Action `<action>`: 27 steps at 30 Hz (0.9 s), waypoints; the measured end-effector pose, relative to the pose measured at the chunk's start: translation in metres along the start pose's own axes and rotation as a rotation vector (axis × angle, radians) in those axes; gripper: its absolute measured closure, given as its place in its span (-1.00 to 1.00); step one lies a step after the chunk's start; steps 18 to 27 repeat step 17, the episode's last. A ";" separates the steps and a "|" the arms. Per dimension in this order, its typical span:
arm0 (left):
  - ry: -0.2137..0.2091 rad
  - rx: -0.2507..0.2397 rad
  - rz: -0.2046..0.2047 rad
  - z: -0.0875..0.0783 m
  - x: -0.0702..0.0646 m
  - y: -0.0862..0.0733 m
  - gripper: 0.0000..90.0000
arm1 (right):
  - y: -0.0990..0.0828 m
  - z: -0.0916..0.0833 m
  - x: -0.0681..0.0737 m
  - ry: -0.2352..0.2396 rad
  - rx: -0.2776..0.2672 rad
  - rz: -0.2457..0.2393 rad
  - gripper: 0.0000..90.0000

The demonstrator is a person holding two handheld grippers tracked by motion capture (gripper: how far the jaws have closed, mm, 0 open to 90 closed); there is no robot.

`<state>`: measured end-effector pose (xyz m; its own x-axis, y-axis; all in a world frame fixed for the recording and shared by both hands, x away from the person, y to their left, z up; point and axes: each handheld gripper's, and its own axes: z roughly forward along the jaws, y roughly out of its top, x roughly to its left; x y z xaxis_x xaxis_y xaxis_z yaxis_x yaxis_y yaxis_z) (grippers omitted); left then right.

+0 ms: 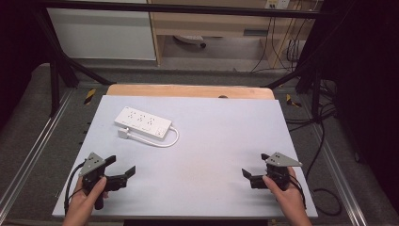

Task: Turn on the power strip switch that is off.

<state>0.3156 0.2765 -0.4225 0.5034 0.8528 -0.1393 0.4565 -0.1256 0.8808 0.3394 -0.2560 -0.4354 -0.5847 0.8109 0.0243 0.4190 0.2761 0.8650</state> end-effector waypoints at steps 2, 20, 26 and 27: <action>-0.008 0.014 0.005 0.002 -0.001 -0.002 -0.80 | 0.000 0.000 0.000 -0.001 0.001 0.000 -0.93; -0.034 0.065 0.065 0.017 -0.011 -0.008 -0.80 | -0.005 0.009 -0.008 -0.075 0.062 0.017 -0.94; -0.034 0.065 0.065 0.017 -0.011 -0.008 -0.80 | -0.005 0.009 -0.008 -0.075 0.062 0.017 -0.94; -0.034 0.065 0.065 0.017 -0.011 -0.008 -0.80 | -0.005 0.009 -0.008 -0.075 0.062 0.017 -0.94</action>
